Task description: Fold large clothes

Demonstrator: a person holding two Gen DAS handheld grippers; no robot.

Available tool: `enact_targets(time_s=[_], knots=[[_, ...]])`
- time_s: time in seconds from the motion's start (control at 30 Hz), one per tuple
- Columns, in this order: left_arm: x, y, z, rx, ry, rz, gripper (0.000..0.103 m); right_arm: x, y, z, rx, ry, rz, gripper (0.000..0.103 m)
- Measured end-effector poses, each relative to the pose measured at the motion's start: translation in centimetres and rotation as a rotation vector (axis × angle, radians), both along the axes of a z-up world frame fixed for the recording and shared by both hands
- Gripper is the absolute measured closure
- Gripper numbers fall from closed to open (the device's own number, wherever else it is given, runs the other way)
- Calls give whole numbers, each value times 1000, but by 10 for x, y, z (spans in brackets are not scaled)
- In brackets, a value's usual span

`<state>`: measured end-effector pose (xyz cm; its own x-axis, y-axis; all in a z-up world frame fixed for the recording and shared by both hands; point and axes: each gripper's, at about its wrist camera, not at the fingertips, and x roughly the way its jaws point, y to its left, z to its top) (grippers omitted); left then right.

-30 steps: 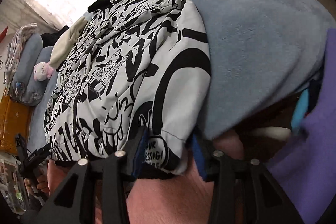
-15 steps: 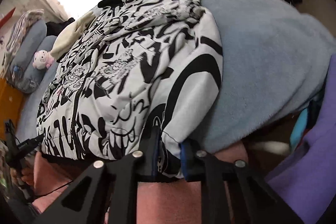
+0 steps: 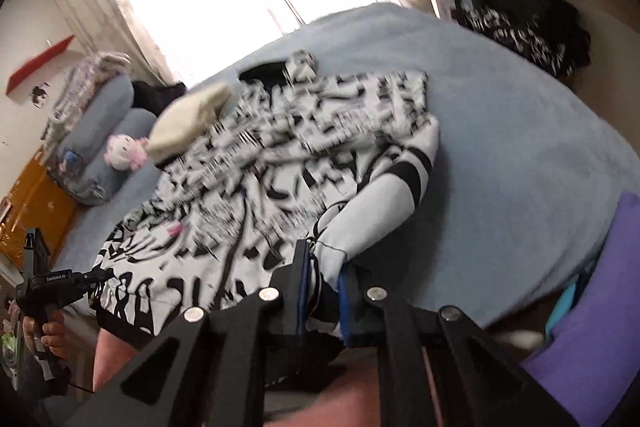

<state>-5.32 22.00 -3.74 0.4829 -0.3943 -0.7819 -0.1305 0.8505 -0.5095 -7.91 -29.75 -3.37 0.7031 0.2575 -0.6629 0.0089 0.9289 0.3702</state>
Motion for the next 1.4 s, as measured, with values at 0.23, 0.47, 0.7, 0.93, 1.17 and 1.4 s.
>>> enact_targets(time_s=[0.23,0.47,0.7,0.93,1.17,1.4], knots=[[36,3,49,-93,-91,4,95,22,-12,36,66,-88,-44,92],[97,12,74,-131,-140,37,96,84,-17,65,91,-134,-82,92],[188,26,70,-131,-137,122,96,189,-16,72,101,-136,-103,92],[285,28,37,-101,-104,177,85,298,-21,41,102,-39,-156,87],[333,38,7,-44,-73,208,42,340,-26,-5,120,61,-138,64],[351,11,-26,140,-12,37,42,347,-39,-31,72,99,-122,60]])
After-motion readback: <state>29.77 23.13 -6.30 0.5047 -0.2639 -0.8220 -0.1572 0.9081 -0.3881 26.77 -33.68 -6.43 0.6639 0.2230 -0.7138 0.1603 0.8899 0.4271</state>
